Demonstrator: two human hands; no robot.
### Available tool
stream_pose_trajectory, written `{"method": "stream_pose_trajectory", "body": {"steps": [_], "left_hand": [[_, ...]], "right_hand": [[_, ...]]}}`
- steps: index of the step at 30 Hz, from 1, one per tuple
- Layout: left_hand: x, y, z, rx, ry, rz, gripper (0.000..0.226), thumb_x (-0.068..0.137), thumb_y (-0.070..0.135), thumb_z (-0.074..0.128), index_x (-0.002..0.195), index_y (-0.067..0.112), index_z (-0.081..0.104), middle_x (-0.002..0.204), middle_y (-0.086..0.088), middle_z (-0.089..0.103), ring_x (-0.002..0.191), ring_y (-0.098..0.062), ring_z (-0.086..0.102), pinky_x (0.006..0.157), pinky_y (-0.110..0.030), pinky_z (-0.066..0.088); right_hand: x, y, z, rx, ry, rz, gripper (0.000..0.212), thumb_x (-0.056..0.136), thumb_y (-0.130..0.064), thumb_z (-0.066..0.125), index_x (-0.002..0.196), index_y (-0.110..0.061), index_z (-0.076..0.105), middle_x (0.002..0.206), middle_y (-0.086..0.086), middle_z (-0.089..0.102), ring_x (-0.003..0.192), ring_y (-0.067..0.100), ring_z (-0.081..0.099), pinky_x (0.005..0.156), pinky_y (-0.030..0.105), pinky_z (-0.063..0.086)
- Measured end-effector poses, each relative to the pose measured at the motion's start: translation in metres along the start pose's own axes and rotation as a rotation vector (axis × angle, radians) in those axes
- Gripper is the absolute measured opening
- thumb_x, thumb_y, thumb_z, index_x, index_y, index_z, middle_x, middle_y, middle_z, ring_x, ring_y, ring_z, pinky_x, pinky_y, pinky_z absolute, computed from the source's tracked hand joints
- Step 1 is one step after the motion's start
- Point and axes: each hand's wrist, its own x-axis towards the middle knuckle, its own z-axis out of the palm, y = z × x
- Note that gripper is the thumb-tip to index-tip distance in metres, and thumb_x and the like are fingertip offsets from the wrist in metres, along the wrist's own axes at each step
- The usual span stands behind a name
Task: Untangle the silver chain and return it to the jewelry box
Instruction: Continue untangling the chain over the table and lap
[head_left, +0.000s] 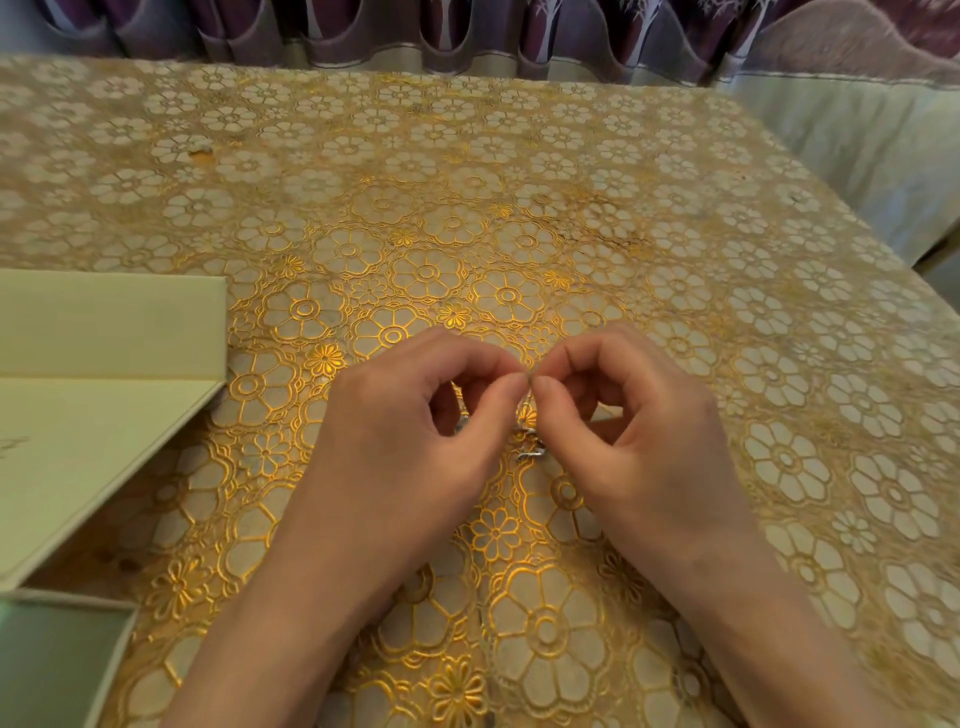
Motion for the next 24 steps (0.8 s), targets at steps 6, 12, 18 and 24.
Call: {"method": "stream_pose_trajectory", "body": {"steps": [6, 12, 18, 24], "left_hand": [[0.001, -0.0018, 0.0004, 0.061, -0.001, 0.009, 0.008, 0.074, 0.021, 0.063, 0.069, 0.027, 0.065, 0.058, 0.018, 0.052, 0.053, 0.002, 0.044, 0.052, -0.003, 0.031], [0.0003, -0.0018, 0.0025, 0.064, 0.003, -0.035, 0.006, 0.07, 0.022, 0.061, 0.067, 0.027, 0.063, 0.053, 0.015, 0.045, 0.05, 0.001, 0.043, 0.05, -0.004, 0.03], [0.0001, -0.002, 0.0016, 0.011, -0.008, -0.091, 0.007, 0.07, 0.025, 0.061, 0.064, 0.027, 0.061, 0.052, 0.011, 0.047, 0.048, -0.001, 0.043, 0.048, -0.006, 0.029], [0.0016, -0.0005, 0.0002, -0.01, -0.019, -0.114, 0.008, 0.071, 0.021, 0.063, 0.065, 0.025, 0.062, 0.05, 0.01, 0.048, 0.047, 0.001, 0.043, 0.048, -0.006, 0.028]], "right_hand": [[-0.0004, 0.0018, 0.0021, -0.153, 0.014, -0.115, 0.003, 0.078, -0.015, 0.057, 0.076, -0.014, 0.058, 0.071, -0.003, 0.05, 0.065, 0.009, 0.047, 0.056, 0.013, 0.04], [-0.0012, 0.0029, 0.003, -0.168, 0.009, -0.12, 0.004, 0.077, -0.018, 0.054, 0.076, -0.016, 0.057, 0.071, -0.002, 0.051, 0.064, 0.012, 0.047, 0.056, 0.015, 0.04], [-0.0015, 0.0044, 0.0026, -0.109, -0.001, -0.081, 0.003, 0.077, -0.018, 0.059, 0.076, -0.016, 0.058, 0.072, -0.007, 0.05, 0.066, 0.004, 0.047, 0.056, 0.013, 0.04], [-0.0002, 0.0031, 0.0018, -0.055, -0.023, -0.021, 0.006, 0.078, -0.021, 0.057, 0.075, -0.015, 0.058, 0.072, -0.012, 0.05, 0.069, -0.003, 0.046, 0.061, 0.006, 0.036]]}}
